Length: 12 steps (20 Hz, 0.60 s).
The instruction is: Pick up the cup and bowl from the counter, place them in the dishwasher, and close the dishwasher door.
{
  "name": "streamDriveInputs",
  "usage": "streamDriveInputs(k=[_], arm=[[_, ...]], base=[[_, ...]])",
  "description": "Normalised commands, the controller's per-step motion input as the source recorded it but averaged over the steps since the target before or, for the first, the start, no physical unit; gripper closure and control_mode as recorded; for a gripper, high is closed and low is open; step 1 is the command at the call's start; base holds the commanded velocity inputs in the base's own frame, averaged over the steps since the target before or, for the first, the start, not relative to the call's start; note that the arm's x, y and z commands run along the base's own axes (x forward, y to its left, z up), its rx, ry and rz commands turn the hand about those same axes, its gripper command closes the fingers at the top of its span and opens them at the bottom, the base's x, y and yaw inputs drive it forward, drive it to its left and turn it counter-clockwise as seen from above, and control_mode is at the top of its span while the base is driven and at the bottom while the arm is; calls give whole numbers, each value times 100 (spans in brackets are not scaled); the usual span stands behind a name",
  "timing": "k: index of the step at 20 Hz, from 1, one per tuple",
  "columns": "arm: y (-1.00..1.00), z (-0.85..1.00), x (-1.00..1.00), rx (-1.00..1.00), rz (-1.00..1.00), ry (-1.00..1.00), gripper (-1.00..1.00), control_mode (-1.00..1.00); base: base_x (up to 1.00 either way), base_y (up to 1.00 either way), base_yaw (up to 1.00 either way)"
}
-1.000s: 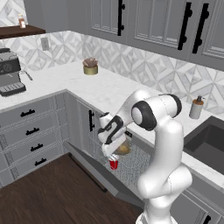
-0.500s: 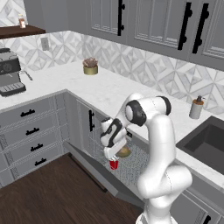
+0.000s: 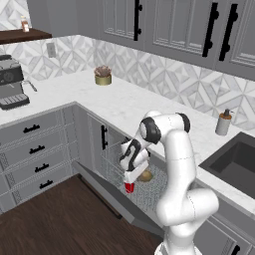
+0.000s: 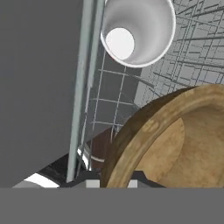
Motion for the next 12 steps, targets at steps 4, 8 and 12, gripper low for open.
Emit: streamDriveInputs(k=[4, 8, 12], arm=[[-16, -51, 5, 0, 0, 0, 100, -100], [-12, -45, 0, 0, 0, 0, 100, -100], [0, -36, 0, 0, 0, 0, -100, -100]], base=[[0, 0, 0], [0, 0, 0], [0, 0, 0]])
